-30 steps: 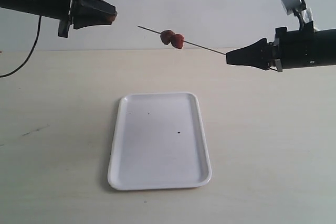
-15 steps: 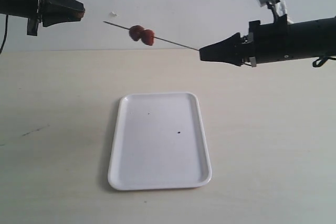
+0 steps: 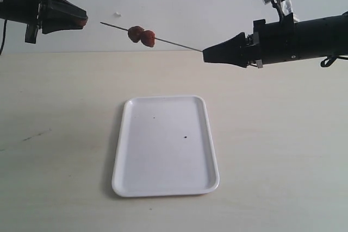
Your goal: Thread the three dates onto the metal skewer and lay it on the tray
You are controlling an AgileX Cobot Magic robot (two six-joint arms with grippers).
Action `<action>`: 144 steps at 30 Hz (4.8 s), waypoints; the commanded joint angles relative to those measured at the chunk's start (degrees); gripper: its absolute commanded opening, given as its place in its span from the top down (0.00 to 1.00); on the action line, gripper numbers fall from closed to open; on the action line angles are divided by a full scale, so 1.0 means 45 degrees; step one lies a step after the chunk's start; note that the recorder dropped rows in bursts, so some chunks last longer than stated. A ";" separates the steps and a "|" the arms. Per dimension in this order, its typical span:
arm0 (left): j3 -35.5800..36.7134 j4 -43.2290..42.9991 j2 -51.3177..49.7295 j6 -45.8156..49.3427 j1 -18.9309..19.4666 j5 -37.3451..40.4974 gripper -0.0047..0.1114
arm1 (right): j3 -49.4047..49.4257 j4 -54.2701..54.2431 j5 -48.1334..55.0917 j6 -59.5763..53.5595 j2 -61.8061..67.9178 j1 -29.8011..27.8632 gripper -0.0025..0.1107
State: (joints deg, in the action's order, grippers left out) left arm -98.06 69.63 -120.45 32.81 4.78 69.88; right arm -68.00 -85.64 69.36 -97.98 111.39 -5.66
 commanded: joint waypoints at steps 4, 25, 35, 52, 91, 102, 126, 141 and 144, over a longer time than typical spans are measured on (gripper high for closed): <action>0.0828 -0.0084 0.0918 0.0613 -0.0083 0.0019 0.75 | -0.0096 0.0372 0.0135 -0.0244 -0.0013 -0.0076 0.98; 0.1532 0.0396 0.1078 0.1238 -0.0479 0.0019 0.75 | -0.0096 -0.0204 0.0135 -0.0542 0.0344 0.0384 0.98; 0.1532 0.0425 0.1054 0.1262 -0.0297 0.0019 0.75 | -0.0096 -0.0311 0.0135 -0.0777 0.0344 0.0510 0.98; 0.1532 0.0350 0.1054 0.1262 -0.0096 0.0019 0.75 | -0.0096 -0.0431 0.0135 -0.0861 0.0344 0.0418 0.98; 0.1532 0.1363 0.0543 0.1454 -0.0205 0.0019 0.75 | -0.0096 -0.0508 0.0135 -0.0957 0.0344 0.0269 0.98; 0.1532 0.1360 0.0543 0.1583 -0.0546 0.0019 0.75 | -0.0096 -0.0536 0.0135 -0.0957 0.0344 0.0297 0.98; 0.1532 0.1775 0.0543 0.1613 -0.0606 0.0019 0.75 | -0.0096 -0.0949 0.0135 -0.1257 0.0344 0.0715 0.98; 0.1532 0.2317 0.0543 0.1613 -0.0606 0.0019 0.75 | -0.0096 -0.1193 0.0135 -0.1860 0.0344 0.1204 0.98; 0.1532 0.2678 0.0543 0.1613 -0.0622 0.0019 0.75 | -0.0096 -0.1193 0.0135 -0.2007 0.0344 0.1326 0.98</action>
State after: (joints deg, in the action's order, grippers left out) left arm -91.14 79.29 -118.16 39.65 2.64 68.34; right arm -68.00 -90.18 67.22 -105.11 113.00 -0.85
